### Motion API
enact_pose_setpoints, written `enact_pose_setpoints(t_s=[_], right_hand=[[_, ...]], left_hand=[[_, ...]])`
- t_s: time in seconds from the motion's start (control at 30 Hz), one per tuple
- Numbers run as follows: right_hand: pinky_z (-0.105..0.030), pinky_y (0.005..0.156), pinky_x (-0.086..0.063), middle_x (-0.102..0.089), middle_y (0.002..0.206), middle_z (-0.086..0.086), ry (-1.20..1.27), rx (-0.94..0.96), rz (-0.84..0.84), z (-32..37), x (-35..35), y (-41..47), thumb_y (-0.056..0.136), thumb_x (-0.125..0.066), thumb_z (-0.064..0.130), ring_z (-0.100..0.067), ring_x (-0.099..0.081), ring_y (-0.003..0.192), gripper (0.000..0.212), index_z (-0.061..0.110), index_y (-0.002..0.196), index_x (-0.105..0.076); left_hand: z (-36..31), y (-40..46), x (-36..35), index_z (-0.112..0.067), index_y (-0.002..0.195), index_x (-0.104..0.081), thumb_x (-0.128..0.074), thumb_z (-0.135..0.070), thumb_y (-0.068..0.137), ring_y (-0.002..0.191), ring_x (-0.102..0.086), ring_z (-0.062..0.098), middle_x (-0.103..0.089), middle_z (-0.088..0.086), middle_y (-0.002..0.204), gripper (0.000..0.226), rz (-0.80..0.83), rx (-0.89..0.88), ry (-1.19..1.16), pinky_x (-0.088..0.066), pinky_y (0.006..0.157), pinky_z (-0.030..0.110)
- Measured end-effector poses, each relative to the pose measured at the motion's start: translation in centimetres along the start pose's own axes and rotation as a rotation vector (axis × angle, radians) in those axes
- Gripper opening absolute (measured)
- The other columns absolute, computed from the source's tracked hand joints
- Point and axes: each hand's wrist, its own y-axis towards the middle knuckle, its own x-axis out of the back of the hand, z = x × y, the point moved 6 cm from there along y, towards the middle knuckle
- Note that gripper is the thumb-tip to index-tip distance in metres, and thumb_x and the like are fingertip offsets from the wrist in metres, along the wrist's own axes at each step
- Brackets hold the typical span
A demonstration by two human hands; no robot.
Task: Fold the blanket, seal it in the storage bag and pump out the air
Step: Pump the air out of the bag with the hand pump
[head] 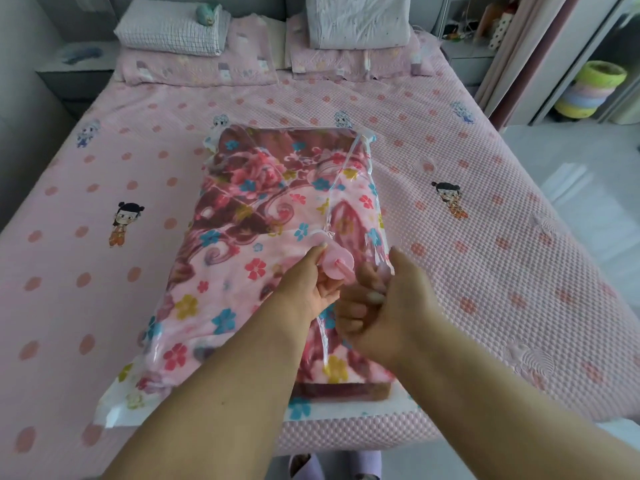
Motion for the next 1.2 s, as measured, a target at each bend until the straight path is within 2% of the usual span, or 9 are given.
enact_pose_setpoints(t_s=[0.07,0.2,0.33,0.5,0.6,0.7,0.87,1.07,1.2], right_hand=[[-0.022,0.051,-0.012,-0.018,0.044,0.004,-0.031,0.019,-0.029,0.9,-1.0,1.8,0.094,-0.022,0.058,-0.012,-0.017,0.044,0.062,0.018,0.047,-0.028],[-0.020,0.050,-0.013,-0.017,0.045,0.004,-0.182,0.206,0.045,1.3,0.6,1.1,0.095,-0.023,0.057,-0.012,-0.016,0.044,0.063,0.018,0.046,-0.029],[-0.020,0.044,-0.015,-0.017,0.045,0.003,0.011,0.015,-0.010,-0.9,0.5,-1.9,0.093,-0.029,0.057,-0.012,-0.018,0.042,0.062,0.018,0.046,-0.027],[-0.021,0.049,-0.012,-0.018,0.045,0.004,-0.022,0.083,-0.056,1.5,-0.7,2.4,0.094,-0.025,0.060,-0.012,-0.016,0.040,0.064,0.019,0.045,-0.029],[-0.021,0.047,-0.012,-0.018,0.046,0.003,-0.081,0.161,0.036,0.4,-0.2,0.4,0.095,-0.028,0.056,-0.013,-0.015,0.042,0.060,0.019,0.047,-0.027],[-0.021,0.044,-0.014,-0.017,0.046,0.002,0.058,-0.009,-0.005,-1.9,-0.5,-2.7,0.094,-0.031,0.055,-0.013,-0.017,0.042,0.061,0.018,0.046,-0.025],[-0.021,0.047,-0.012,-0.019,0.043,0.004,0.080,0.039,-0.072,1.0,-1.3,2.1,0.095,-0.028,0.056,-0.012,-0.016,0.038,0.060,0.019,0.047,-0.029],[-0.021,0.044,-0.013,-0.017,0.044,0.002,0.002,-0.007,0.052,-1.4,-0.4,-3.4,0.095,-0.029,0.058,-0.013,-0.016,0.041,0.065,0.016,0.045,-0.027],[-0.017,0.043,-0.014,-0.019,0.043,0.003,0.037,0.024,-0.018,0.0,-0.4,-0.7,0.094,-0.027,0.061,-0.012,-0.017,0.039,0.065,0.017,0.045,-0.027]], left_hand=[[0.1,-0.1,-0.7,-0.010,0.110,-0.066,-0.061,-0.047,0.087,0.050,-0.056,0.010,-0.062,0.000,0.069,0.043,0.035,0.027,0.015,-0.047,0.053,0.021],[0.0,-0.2,-0.6,-0.009,0.098,-0.065,-0.059,-0.043,0.090,0.052,-0.052,0.011,-0.059,0.002,0.068,0.035,0.003,0.021,0.042,-0.044,0.051,0.021],[-0.1,0.0,0.0,-0.009,0.101,-0.062,-0.063,-0.035,0.090,0.065,-0.061,0.019,-0.067,0.010,0.073,0.029,-0.009,0.002,-0.061,-0.045,0.097,0.034],[0.2,-0.3,-1.3,-0.010,0.097,-0.067,-0.059,-0.046,0.089,0.039,-0.047,0.008,-0.058,-0.003,0.057,0.038,0.046,0.039,0.003,-0.039,0.040,0.016],[0.2,-0.4,-0.4,-0.011,0.094,-0.064,-0.059,-0.044,0.090,0.052,-0.050,0.011,-0.059,0.002,0.063,0.034,-0.025,0.014,0.058,-0.048,0.049,0.020],[-0.1,-0.3,0.3,-0.008,0.097,-0.061,-0.062,-0.034,0.090,0.065,-0.062,0.019,-0.065,0.007,0.073,0.027,-0.040,-0.024,-0.037,-0.048,0.095,0.037],[0.2,-0.9,-1.1,-0.007,0.093,-0.066,-0.062,-0.046,0.088,0.037,-0.047,0.007,-0.057,-0.001,0.054,0.039,0.035,0.058,-0.026,-0.040,0.041,0.017],[-0.1,-0.6,-0.1,-0.012,0.091,-0.061,-0.060,-0.035,0.089,0.063,-0.062,0.017,-0.064,0.006,0.071,0.022,-0.044,0.001,0.001,-0.049,0.087,0.033],[-0.5,-1.0,-0.7,-0.014,0.085,-0.061,-0.060,-0.036,0.085,0.044,-0.056,0.011,-0.056,0.000,0.068,0.022,-0.045,0.017,0.049,-0.049,0.071,0.025]])
